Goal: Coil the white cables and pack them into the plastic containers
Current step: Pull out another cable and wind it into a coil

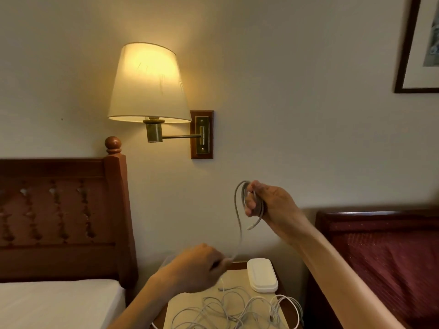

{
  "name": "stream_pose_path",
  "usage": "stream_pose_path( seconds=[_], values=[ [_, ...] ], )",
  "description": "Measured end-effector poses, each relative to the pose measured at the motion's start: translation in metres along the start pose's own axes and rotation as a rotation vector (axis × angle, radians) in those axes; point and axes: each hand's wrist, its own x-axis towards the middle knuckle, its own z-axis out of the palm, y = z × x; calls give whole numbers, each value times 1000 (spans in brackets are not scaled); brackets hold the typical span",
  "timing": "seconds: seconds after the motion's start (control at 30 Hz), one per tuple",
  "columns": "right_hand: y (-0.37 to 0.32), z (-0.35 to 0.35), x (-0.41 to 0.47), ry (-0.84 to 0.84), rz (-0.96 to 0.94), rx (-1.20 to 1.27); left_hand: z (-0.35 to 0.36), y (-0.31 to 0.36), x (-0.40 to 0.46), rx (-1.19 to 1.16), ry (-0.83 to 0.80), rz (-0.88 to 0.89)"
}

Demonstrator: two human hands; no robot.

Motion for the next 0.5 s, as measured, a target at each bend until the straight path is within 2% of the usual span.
stream_pose_path(
  seconds=[0.03, 0.1, 0.23, 0.3, 0.37, 0.5],
  values=[
    [6, 3, 0, 18, -33, -152, -10, 16, -2, -7, -10, 100],
    [16, 9, 0, 41, -69, -347, -31, 36, -6, -47, 102, 260],
    [25, 20, -6, 18, -89, -460, -57, 37, -6, -12, 404, 439],
    [30, 22, -9, -27, -81, -448, -61, 28, -3, 13, 511, 461],
    [32, 21, -11, -57, -42, -367, -60, 17, 1, 35, 613, 410],
    [28, 24, -13, -192, 117, -32, -49, 12, 5, -69, 757, 298]
  ],
)
